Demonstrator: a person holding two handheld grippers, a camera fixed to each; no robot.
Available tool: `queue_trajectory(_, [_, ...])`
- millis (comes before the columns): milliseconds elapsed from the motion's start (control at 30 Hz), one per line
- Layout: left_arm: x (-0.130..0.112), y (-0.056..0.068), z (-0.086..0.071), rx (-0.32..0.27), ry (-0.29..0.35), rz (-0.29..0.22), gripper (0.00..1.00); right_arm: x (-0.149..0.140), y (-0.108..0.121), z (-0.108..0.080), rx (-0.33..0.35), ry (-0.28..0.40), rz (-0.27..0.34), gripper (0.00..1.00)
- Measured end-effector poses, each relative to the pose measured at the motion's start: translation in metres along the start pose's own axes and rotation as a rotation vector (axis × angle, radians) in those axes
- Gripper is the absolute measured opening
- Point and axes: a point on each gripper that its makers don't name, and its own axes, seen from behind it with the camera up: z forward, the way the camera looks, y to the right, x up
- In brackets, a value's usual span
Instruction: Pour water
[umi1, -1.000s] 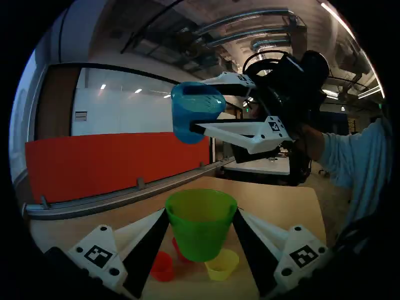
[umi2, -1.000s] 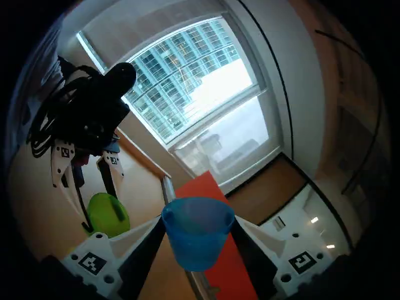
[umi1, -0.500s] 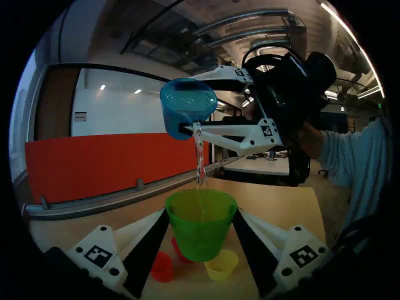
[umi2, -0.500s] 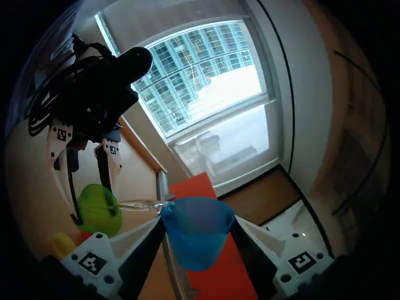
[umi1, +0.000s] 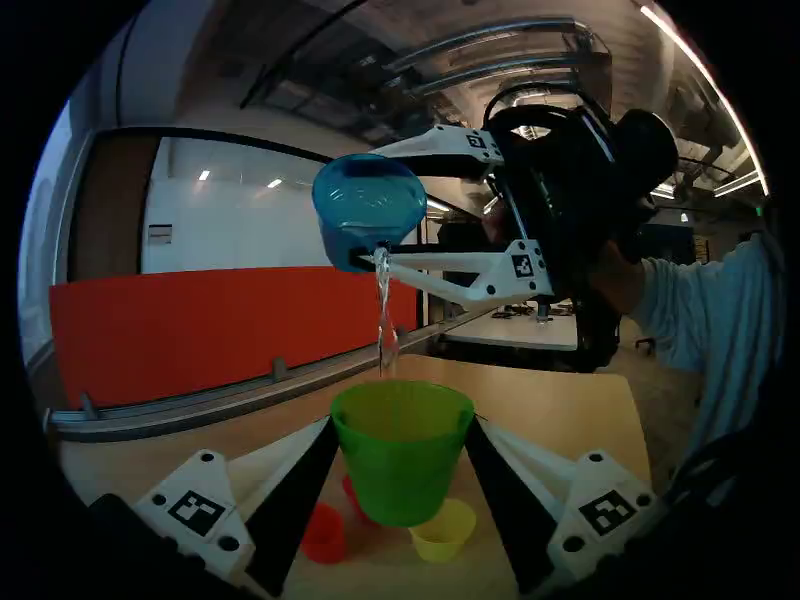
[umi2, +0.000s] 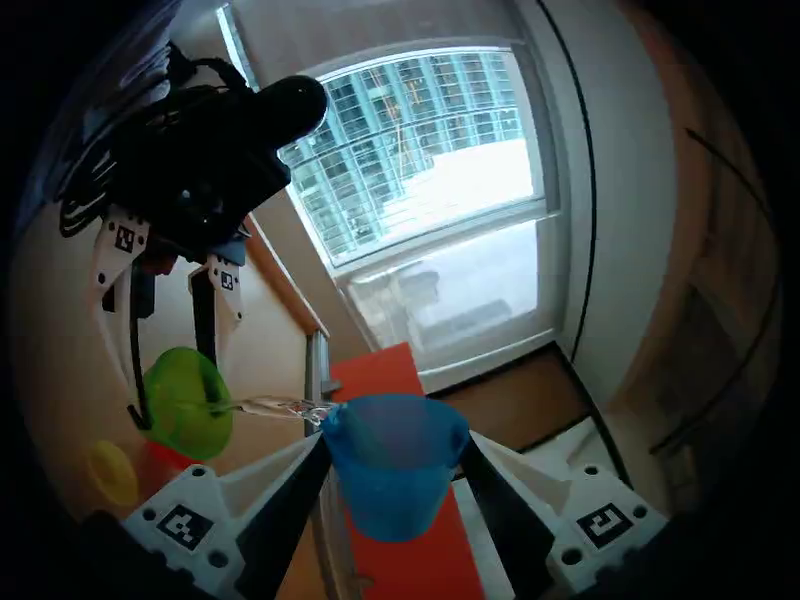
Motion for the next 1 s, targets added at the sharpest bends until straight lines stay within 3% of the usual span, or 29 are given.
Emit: queue_trajectory(1000, [-0.003, -0.002, 0.0, 0.009, -0.006, 0.005, 0.87, 0.014, 0.024, 0.004, -0.051, -0.003, -0.203, 0.9])
